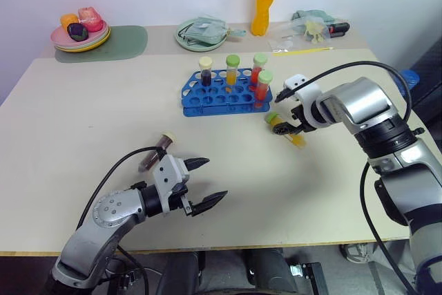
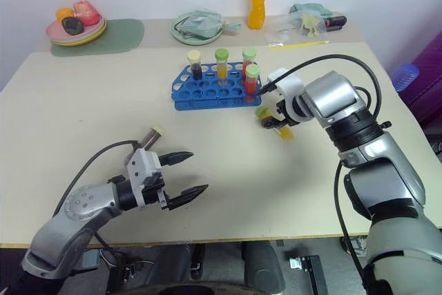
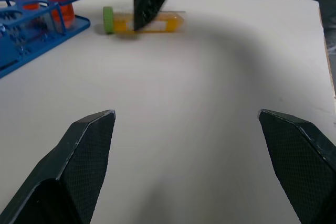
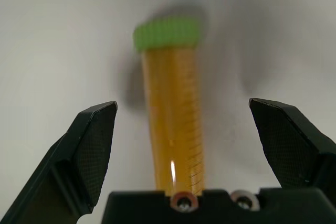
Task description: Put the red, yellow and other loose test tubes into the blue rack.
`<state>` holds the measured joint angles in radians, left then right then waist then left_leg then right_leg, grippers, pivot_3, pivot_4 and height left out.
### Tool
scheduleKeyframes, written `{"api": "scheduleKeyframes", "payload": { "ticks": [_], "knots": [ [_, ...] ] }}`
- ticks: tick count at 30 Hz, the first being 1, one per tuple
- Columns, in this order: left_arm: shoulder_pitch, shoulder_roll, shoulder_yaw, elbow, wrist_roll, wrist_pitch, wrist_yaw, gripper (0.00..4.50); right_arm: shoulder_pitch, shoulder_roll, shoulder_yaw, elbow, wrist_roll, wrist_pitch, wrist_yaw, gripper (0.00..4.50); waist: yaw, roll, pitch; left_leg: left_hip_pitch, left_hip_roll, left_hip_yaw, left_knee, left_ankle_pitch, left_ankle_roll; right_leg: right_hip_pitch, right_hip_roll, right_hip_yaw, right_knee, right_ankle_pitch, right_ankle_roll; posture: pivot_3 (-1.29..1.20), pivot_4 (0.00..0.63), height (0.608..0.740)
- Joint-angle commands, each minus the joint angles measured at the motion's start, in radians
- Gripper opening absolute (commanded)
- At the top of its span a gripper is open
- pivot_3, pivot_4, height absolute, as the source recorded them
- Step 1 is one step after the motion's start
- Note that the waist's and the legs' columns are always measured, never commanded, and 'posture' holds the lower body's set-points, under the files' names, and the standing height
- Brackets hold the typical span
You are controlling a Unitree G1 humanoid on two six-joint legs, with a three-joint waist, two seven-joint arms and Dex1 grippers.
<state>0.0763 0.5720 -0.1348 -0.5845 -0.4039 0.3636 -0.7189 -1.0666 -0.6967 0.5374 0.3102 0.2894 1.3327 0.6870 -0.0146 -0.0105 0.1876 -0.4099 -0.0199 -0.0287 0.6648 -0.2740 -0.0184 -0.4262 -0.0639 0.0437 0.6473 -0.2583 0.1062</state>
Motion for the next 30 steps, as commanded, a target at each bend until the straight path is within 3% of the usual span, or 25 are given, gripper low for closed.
{"api": "scheduleKeyframes", "payload": {
  "ticks": [1, 5, 7, 12, 17, 19, 21, 24, 28, 30],
  "knots": [
    [0.016, -0.015, -0.002, -0.007, 0.011, -0.033, 0.002, 4.50, -0.041, -0.003, 0.029, 0.032, -0.047, -0.034, 0.046, 4.47, 0.000, 0.000, 0.000, 0.000, 0.000, 0.000, 0.000, 0.000, 0.000, 0.000, 0.000, 0.000, 0.000, 0.000, 0.000, 0.00, 0.150, 0.729],
    [0.026, -0.024, -0.006, -0.005, 0.020, -0.043, 0.004, 4.50, -0.052, 0.008, 0.035, 0.069, -0.079, -0.054, 0.075, 4.47, -0.001, 0.000, 0.000, 0.000, 0.000, 0.000, 0.000, 0.000, 0.000, 0.000, 0.000, 0.000, 0.000, 0.000, 0.000, 0.00, 0.150, 0.729],
    [0.031, -0.027, -0.008, -0.006, 0.024, -0.046, 0.006, 4.50, -0.054, 0.009, 0.034, 0.068, -0.091, -0.058, 0.088, 3.67, 0.000, 0.000, 0.000, 0.000, 0.000, 0.000, 0.000, 0.000, 0.000, 0.000, 0.000, 0.000, 0.000, 0.000, 0.000, 0.00, 0.150, 0.729],
    [0.032, -0.031, -0.012, -0.032, 0.027, -0.027, 0.017, 4.50, -0.056, -0.001, 0.022, 0.041, -0.112, -0.036, 0.110, 1.21, 0.000, 0.000, 0.000, 0.000, 0.000, 0.000, 0.000, 0.000, 0.000, 0.000, 0.000, 0.000, 0.000, 0.000, 0.000, 0.00, 0.150, 0.729],
    [0.024, -0.011, 0.033, -0.072, -0.014, 0.015, 0.024, 4.50, -0.034, -0.042, -0.036, -0.089, -0.090, -0.062, 0.145, 1.21, 0.000, 0.000, 0.000, 0.000, 0.000, 0.000, 0.000, 0.000, 0.000, 0.000, 0.000, 0.000, 0.000, 0.000, 0.000, 0.00, 0.150, 0.729],
    [0.016, -0.009, 0.062, -0.087, -0.035, 0.039, 0.042, 4.50, 0.020, -0.071, -0.109, -0.239, -0.056, -0.158, 0.176, 1.21, 0.002, 0.000, 0.000, 0.000, 0.000, -0.001, 0.000, 0.000, 0.000, -0.001, 0.000, 0.000, 0.000, 0.000, 0.000, 0.00, 0.150, 0.729],
    [0.011, -0.015, 0.103, -0.101, -0.068, 0.072, 0.069, 4.50, 0.125, -0.032, -0.275, -0.427, 0.026, -0.333, 0.191, 1.21, 0.002, 0.000, 0.000, 0.000, 0.000, -0.001, -0.001, 0.000, 0.000, -0.001, 0.000, 0.000, 0.000, 0.000, 0.000, 0.00, 0.150, 0.729],
    [0.012, -0.029, 0.146, -0.103, -0.085, 0.098, 0.112, 4.50, 0.225, 0.251, -0.513, -0.513, 0.115, -0.460, -0.021, 1.21, -0.016, -0.002, -0.001, 0.001, 0.002, 0.000, -0.001, 0.000, 0.000, 0.000, 0.002, 0.000, 0.000, 0.000, 0.001, 0.00, 0.150, 0.729],
    [-0.015, -0.079, 0.167, -0.061, -0.046, 0.077, 0.191, 4.50, 0.326, 0.513, -0.504, -0.408, 0.016, -0.769, -0.209, 1.21, -0.016, -0.002, -0.002, 0.002, 0.002, -0.001, 0.000, 0.000, -0.001, 0.000, 0.003, 0.000, 0.005, 0.000, 0.001, 0.00, 0.150, 0.729],
    [-0.037, -0.115, 0.185, -0.032, -0.035, 0.050, 0.226, 4.50, 0.341, 0.594, -0.494, -0.306, -0.033, -0.945, -0.258, 1.21, -0.010, -0.003, -0.002, 0.002, 0.001, -0.002, 0.001, 0.001, -0.001, 0.001, 0.001, 0.000, 0.005, 0.000, 0.001, 0.00, 0.150, 0.729]
  ]
}}
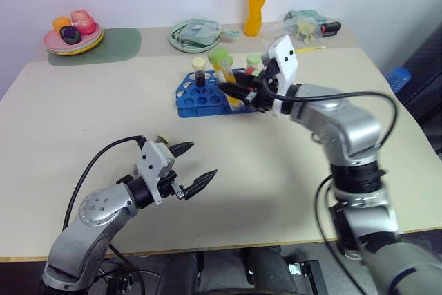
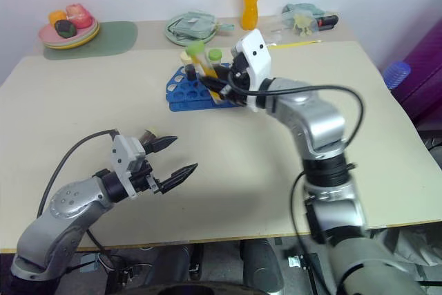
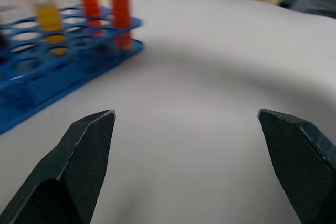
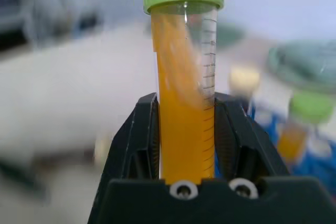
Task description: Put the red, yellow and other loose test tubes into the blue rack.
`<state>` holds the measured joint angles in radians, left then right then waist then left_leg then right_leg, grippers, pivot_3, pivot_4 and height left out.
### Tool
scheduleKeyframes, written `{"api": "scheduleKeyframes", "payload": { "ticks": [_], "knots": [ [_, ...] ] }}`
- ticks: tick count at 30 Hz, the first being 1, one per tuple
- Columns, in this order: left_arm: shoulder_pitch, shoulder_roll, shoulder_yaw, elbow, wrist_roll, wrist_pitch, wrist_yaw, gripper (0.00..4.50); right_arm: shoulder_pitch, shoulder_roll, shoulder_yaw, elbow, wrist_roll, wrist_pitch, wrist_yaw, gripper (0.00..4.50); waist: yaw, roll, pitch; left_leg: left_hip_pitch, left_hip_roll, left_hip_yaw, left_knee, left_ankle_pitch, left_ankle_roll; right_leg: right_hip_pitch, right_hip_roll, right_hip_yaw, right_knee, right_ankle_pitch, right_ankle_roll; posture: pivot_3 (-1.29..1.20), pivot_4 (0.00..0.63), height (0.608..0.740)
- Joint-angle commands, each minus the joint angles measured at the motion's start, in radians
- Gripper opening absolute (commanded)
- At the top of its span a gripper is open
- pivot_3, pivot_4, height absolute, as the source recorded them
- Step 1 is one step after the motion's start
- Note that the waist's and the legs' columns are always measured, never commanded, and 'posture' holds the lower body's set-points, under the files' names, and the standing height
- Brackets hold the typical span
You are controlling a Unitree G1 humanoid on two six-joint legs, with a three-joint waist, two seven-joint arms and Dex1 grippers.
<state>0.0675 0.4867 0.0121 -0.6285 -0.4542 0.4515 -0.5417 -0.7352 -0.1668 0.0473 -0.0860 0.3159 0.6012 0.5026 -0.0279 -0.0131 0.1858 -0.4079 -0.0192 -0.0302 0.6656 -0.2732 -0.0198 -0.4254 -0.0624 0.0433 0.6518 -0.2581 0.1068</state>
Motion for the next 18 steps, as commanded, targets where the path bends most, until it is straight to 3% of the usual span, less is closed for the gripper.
{"api": "scheduleKeyframes", "payload": {
  "ticks": [1, 4, 9, 18],
  "knots": [
    [-0.037, -0.053, 0.050, 0.023, -0.002, -0.043, 0.058, 4.50, 0.003, 0.093, -0.003, 0.163, -0.098, -0.291, -0.124, 1.21, 0.007, 0.000, 0.000, 0.000, 0.000, 0.000, 0.000, 0.000, 0.000, 0.000, 0.000, 0.000, 0.000, 0.000, 0.000, 0.00, 0.150, 0.729],
    [-0.054, -0.076, 0.063, 0.026, -0.001, -0.052, 0.068, 4.50, -0.034, 0.154, -0.033, 0.381, -0.154, -0.490, -0.223, 1.21, 0.011, 0.000, 0.000, 0.000, -0.001, 0.000, 0.001, 0.000, -0.001, 0.000, -0.001, 0.000, 0.000, 0.000, 0.000, 0.00, 0.150, 0.729],
    [-0.068, -0.065, 0.068, -0.038, -0.023, 0.004, 0.091, 4.50, -0.086, 0.192, -0.062, 0.633, -0.173, -0.714, -0.255, 1.21, 0.007, 0.000, 0.000, 0.000, -0.001, 0.001, 0.000, 0.001, -0.001, -0.001, 0.000, 0.000, 0.000, 0.000, 0.000, 0.00, 0.150, 0.729],
    [-0.076, -0.054, 0.080, -0.100, -0.067, 0.077, 0.130, 4.50, -0.114, 0.203, -0.059, 0.822, -0.203, -0.853, -0.248, 1.21, 0.003, 0.000, 0.000, 0.000, 0.000, 0.000, -0.001, 0.001, -0.001, -0.001, 0.000, 0.000, 0.000, 0.000, 0.000, 0.00, 0.150, 0.729]
  ]
}}
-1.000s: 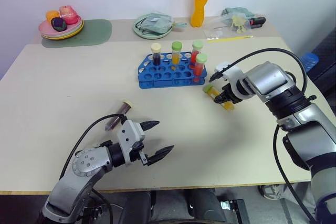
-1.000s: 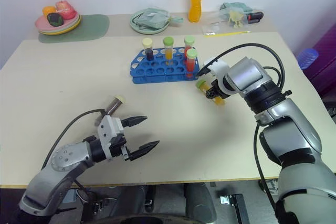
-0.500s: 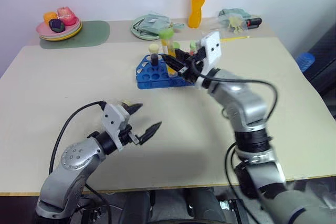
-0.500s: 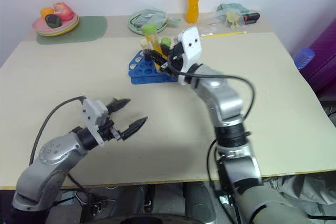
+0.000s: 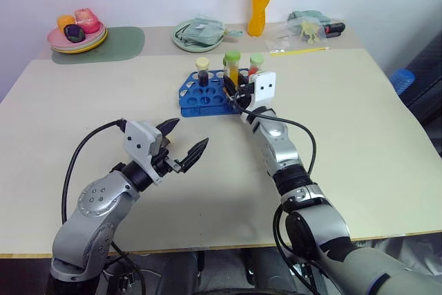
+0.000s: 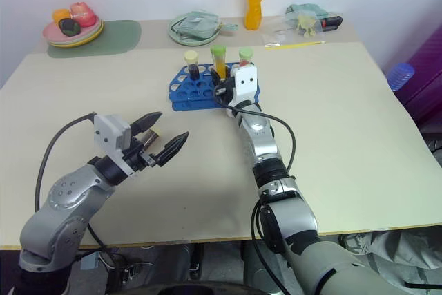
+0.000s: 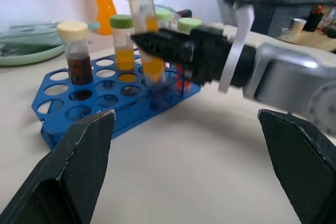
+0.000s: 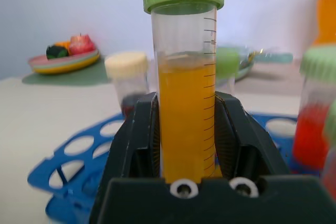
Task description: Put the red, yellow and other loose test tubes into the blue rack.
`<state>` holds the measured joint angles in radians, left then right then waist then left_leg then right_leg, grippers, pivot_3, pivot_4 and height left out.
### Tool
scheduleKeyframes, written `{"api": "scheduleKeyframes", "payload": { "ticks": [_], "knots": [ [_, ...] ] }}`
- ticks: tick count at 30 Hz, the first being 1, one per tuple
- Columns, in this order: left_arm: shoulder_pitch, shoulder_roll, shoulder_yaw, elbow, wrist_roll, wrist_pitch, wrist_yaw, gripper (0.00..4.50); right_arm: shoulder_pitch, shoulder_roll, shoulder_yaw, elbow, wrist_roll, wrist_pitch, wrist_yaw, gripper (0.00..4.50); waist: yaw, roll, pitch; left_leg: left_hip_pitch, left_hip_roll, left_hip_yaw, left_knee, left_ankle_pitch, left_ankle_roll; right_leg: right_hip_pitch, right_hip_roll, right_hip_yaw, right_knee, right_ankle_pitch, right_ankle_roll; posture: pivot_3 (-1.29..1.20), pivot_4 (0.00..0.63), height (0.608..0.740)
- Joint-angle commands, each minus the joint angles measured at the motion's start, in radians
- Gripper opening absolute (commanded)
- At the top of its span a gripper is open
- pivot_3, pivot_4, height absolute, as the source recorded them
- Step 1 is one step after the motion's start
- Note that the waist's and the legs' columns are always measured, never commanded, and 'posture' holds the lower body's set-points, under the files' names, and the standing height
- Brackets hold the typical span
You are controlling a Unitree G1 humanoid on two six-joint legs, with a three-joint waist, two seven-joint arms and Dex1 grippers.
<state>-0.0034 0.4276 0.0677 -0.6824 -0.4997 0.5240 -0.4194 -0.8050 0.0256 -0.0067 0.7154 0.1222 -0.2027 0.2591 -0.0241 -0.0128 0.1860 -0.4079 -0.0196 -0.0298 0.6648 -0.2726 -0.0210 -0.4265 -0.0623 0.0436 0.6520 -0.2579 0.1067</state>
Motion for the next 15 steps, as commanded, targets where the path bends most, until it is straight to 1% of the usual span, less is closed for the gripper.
{"api": "scheduleKeyframes", "payload": {
  "ticks": [1, 9, 15],
  "knots": [
    [-0.003, 0.006, 0.024, -0.046, -0.022, 0.005, 0.008, 4.50, -0.053, 0.010, -0.008, 0.042, -0.014, -0.061, -0.013, 1.21, -0.001, 0.000, 0.000, 0.000, 0.000, 0.000, 0.000, 0.000, 0.000, 0.000, 0.000, 0.000, 0.000, 0.000, 0.000, 0.00, 0.150, 0.729],
    [0.009, 0.004, 0.012, -0.035, -0.018, -0.014, -0.001, 4.50, -0.094, 0.004, -0.016, 0.171, -0.041, -0.165, -0.057, 1.21, -0.004, 0.000, 0.000, 0.000, 0.000, 0.000, 0.000, 0.000, 0.000, 0.000, 0.000, 0.000, 0.000, 0.000, 0.000, 0.00, 0.150, 0.729],
    [0.023, -0.004, -0.006, -0.036, -0.009, -0.032, -0.003, 4.50, -0.112, 0.007, -0.025, 0.249, -0.041, -0.227, -0.058, 1.21, -0.003, 0.000, 0.000, 0.000, 0.000, 0.000, 0.000, 0.000, -0.001, 0.000, 0.000, 0.000, 0.000, 0.000, 0.000, 0.00, 0.150, 0.729]
  ]
}}
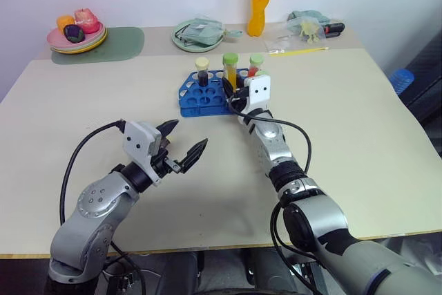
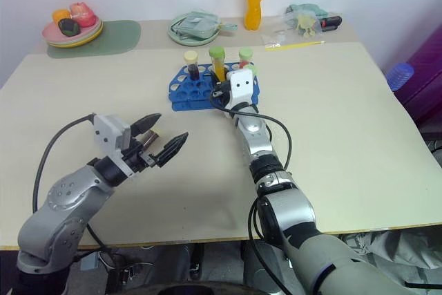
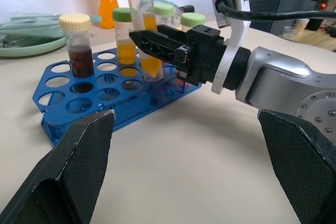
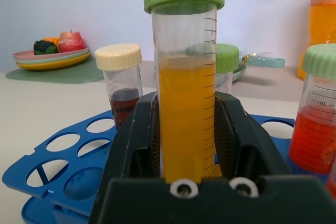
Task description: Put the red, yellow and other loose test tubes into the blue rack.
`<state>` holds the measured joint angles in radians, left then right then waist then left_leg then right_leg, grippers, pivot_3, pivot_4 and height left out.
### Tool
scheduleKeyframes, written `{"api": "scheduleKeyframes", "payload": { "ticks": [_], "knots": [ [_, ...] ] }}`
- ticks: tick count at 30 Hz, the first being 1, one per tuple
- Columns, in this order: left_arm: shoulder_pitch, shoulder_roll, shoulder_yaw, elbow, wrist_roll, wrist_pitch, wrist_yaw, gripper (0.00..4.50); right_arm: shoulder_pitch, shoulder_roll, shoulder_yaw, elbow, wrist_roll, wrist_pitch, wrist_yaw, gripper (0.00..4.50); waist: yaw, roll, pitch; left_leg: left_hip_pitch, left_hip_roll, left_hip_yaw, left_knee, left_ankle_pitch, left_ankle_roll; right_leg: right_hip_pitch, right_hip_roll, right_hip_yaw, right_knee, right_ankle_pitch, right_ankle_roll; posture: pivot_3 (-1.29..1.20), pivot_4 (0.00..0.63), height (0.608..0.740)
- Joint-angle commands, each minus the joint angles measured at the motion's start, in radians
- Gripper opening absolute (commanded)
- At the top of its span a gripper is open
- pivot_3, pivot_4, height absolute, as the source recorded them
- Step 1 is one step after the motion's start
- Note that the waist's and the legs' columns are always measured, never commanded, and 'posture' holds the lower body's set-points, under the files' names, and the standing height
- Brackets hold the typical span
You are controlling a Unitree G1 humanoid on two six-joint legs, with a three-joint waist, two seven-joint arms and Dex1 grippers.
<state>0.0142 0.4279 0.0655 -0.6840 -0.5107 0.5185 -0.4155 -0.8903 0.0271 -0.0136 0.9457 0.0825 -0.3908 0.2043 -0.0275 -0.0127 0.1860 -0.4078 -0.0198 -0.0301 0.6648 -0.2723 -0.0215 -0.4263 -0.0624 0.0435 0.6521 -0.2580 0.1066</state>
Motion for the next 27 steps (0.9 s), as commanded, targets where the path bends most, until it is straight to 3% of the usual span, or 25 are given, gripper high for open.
{"api": "scheduleKeyframes", "payload": {
  "ticks": [1, 9, 13, 16, 22, 27],
  "knots": [
    [0.008, -0.006, -0.009, -0.036, 0.003, -0.029, -0.005, 4.50, -0.029, 0.007, -0.021, 0.031, 0.000, -0.047, -0.003, 1.21, 0.001, 0.000, 0.000, 0.000, 0.000, 0.000, 0.000, 0.000, 0.000, 0.000, 0.000, 0.000, 0.000, 0.000, 0.000, 0.00, 0.150, 0.729],
    [0.011, -0.010, -0.016, -0.012, 0.007, -0.054, -0.017, 4.50, -0.049, 0.013, -0.035, 0.103, 0.005, -0.082, 0.002, 1.21, 0.000, 0.000, 0.000, 0.000, 0.000, 0.000, 0.000, 0.000, 0.000, 0.000, 0.000, 0.000, 0.000, 0.000, 0.000, 0.00, 0.150, 0.729],
    [0.022, -0.011, -0.011, 0.003, 0.011, -0.073, -0.026, 4.50, -0.047, 0.017, -0.049, 0.101, 0.017, -0.093, 0.021, 2.85, -0.002, 0.000, 0.000, 0.000, 0.000, 0.000, 0.000, 0.000, 0.000, 0.000, 0.000, 0.000, 0.000, 0.000, 0.000, 0.00, 0.150, 0.729],
    [0.027, -0.012, -0.009, 0.009, 0.017, -0.083, -0.026, 4.50, -0.044, 0.020, -0.051, 0.079, 0.015, -0.112, 0.031, 4.46, -0.009, 0.000, 0.000, 0.000, 0.000, 0.000, 0.000, 0.000, 0.000, 0.000, 0.000, 0.000, 0.000, 0.000, 0.000, 0.00, 0.150, 0.729],
    [0.028, 0.011, 0.036, -0.023, 0.051, -0.040, 0.037, 4.50, 0.015, -0.001, -0.021, -0.160, 0.017, -0.146, 0.100, 4.46, -0.015, 0.001, 0.000, 0.000, 0.000, -0.001, -0.001, 0.000, 0.000, 0.000, 0.000, 0.000, 0.000, 0.000, 0.000, 0.00, 0.150, 0.729],
    [-0.040, 0.092, 0.190, -0.062, -0.081, 0.189, 0.114, 4.50, 0.151, -0.069, 0.034, -0.592, 0.166, 0.093, 0.304, 4.46, -0.014, 0.001, 0.000, 0.000, 0.000, -0.002, -0.001, 0.000, 0.000, 0.000, 0.000, 0.000, 0.000, 0.000, 0.000, 0.00, 0.150, 0.729]
  ]
}}
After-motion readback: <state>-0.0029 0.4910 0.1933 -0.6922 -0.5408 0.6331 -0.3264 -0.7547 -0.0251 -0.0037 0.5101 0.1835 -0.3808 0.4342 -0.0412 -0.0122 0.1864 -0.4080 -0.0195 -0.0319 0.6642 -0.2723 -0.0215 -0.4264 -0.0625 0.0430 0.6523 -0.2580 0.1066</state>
